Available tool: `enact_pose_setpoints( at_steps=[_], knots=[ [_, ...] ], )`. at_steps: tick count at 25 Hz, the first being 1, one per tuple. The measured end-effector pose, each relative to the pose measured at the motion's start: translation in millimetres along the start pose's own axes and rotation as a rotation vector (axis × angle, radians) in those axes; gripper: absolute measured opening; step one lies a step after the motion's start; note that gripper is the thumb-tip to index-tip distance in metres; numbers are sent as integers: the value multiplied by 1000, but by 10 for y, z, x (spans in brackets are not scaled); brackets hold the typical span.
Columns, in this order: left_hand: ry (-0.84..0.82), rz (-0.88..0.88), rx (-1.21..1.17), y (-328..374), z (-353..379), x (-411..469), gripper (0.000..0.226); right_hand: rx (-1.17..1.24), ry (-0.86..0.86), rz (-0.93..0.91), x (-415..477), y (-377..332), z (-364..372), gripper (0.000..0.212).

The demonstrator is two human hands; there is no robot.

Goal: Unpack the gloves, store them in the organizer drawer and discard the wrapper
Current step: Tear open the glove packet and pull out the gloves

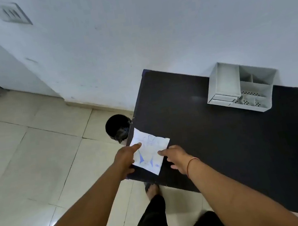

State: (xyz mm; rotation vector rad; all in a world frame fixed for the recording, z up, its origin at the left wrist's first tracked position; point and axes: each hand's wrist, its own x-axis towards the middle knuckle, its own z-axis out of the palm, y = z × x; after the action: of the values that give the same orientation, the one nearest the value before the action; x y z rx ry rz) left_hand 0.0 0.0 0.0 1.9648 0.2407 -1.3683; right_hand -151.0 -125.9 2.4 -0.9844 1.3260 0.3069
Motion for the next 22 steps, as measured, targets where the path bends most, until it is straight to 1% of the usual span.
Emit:
enact_pose_setpoints(
  at_steps=[1, 2, 4, 5, 6, 7, 9, 10, 11, 12, 13, 14, 16, 17, 18, 20, 22],
  knots=[
    [3, -16, -2, -7, -19, 62, 64, 22, -5, 14, 71, 8, 77, 19],
    [-11, -23, -26, 15, -43, 102, 65, 78, -1, 27, 136, -11, 134, 14],
    [-67, -36, -52, -30, -98, 123, 68, 117, -11, 45, 184, 20, 229, 16],
    [-91, -39, -70, -23, -112, 132, 71, 99, 5, 5, 170, -17, 255, 15],
    [-116, -51, -111, 15, -123, 138, 76, 34, 52, -102, 149, -73, 255, 13],
    [-168, -71, -175, 75, -115, 122, 79, -111, 130, -268, 114, -148, 227, 12],
    [-353, -82, -365, 233, -70, 47, 82, -550, 293, -686, -91, -266, 125, 18],
    [-448, -82, -444, 334, -35, -32, 81, -756, 345, -887, -263, -311, 57, 21],
    [-509, -64, -487, 445, 13, -112, 74, -910, 348, -1008, -448, -353, -26, 25],
    [-559, -39, -510, 558, 73, -192, 61, -1008, 322, -1077, -615, -375, -106, 30],
    [-575, -15, -496, 650, 140, -229, 48, -1020, 294, -1036, -770, -387, -196, 35],
    [-586, 8, -468, 735, 206, -298, 44, -926, 298, -953, -914, -402, -300, 40],
    [-595, 81, -394, 850, 327, -349, 47, -682, 395, -812, -1078, -433, -528, 40],
    [-615, 119, -381, 894, 386, -345, 48, -684, 443, -772, -1102, -458, -630, 38],
    [-645, 145, -377, 943, 439, -380, 48, -738, 447, -734, -1110, -482, -727, 35],
    [-685, 168, -381, 1007, 522, -415, 46, -780, 358, -628, -1099, -546, -866, 31],
    [-704, 166, -373, 1036, 574, -416, 48, -724, 285, -530, -1073, -574, -958, 31]
  ],
)
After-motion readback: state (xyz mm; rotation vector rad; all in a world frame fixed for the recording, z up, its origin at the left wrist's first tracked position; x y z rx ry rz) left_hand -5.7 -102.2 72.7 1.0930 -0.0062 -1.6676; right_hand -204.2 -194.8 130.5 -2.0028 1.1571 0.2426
